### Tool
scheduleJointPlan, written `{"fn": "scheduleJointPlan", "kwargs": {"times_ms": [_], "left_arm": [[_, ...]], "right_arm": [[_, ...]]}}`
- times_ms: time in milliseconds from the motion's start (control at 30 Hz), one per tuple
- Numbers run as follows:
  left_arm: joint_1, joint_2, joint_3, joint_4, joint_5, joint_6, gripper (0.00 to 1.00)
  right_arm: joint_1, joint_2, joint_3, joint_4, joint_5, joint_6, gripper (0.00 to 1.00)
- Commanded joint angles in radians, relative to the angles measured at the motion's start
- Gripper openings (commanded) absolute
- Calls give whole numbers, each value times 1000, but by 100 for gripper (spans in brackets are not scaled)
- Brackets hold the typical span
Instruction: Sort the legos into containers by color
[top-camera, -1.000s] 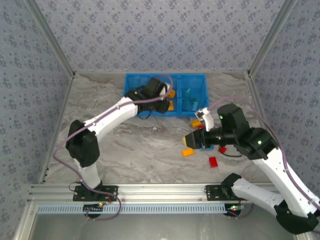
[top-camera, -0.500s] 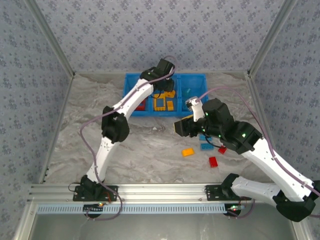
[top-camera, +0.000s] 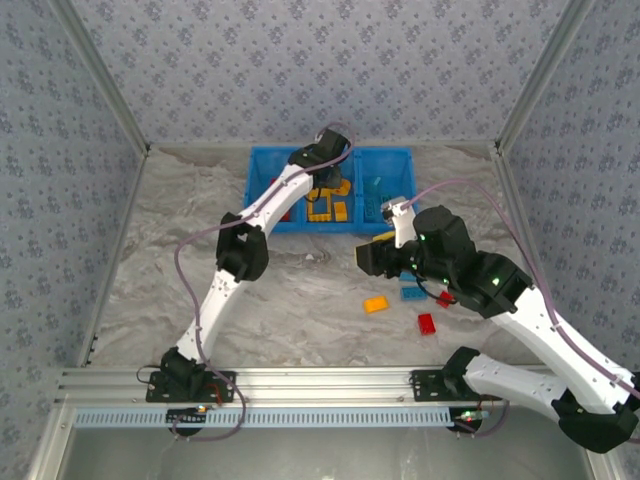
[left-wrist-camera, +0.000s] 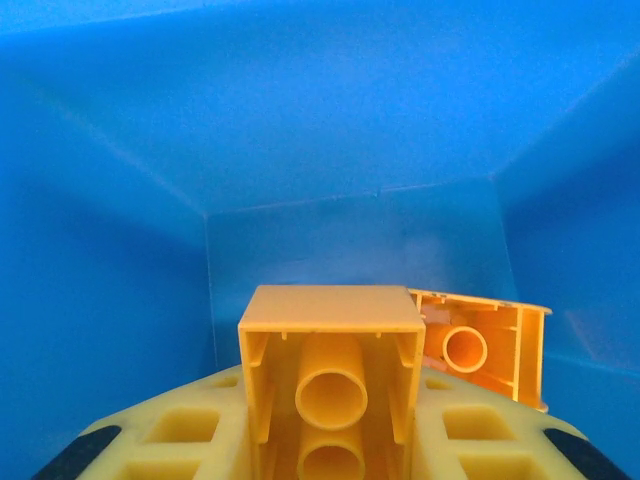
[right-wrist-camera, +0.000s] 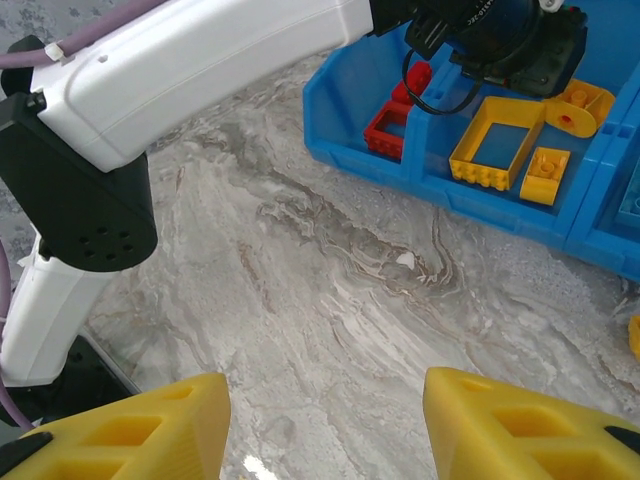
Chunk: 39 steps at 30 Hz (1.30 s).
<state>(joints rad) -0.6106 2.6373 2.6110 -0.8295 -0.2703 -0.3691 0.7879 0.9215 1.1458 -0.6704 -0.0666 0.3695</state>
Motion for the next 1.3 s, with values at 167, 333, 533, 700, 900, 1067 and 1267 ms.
{"fn": "scheduleJointPlan", "kwargs": {"times_ms": [167,333,533,700,900,1067,1267], "left_arm": [[1,33,34,29,-20,-19,40],[1,22,62,-2,-13,-20,52],[-15,-68,61,-20,-13,-21,56],[-64,-206,56,-40,-49,-22,57],[-150,-546,-260,57,-72,-55,61],[-265,-900,-736,261,-23,-73,65],[-510,-1164,-1166,414,-41,-127,68]], "right_arm": [[-14,-11,-38,18,1,19,58],[-27,-13,-55,17,-13,27,59],[-35,-24,-60,-12,26,30,59],[-88,-15,-51,-155,151,107,59],[-269,81,-110,-292,94,152,68],[-352,215,-170,-277,61,117,74],[-402,377,-211,-179,78,78,83]]}}
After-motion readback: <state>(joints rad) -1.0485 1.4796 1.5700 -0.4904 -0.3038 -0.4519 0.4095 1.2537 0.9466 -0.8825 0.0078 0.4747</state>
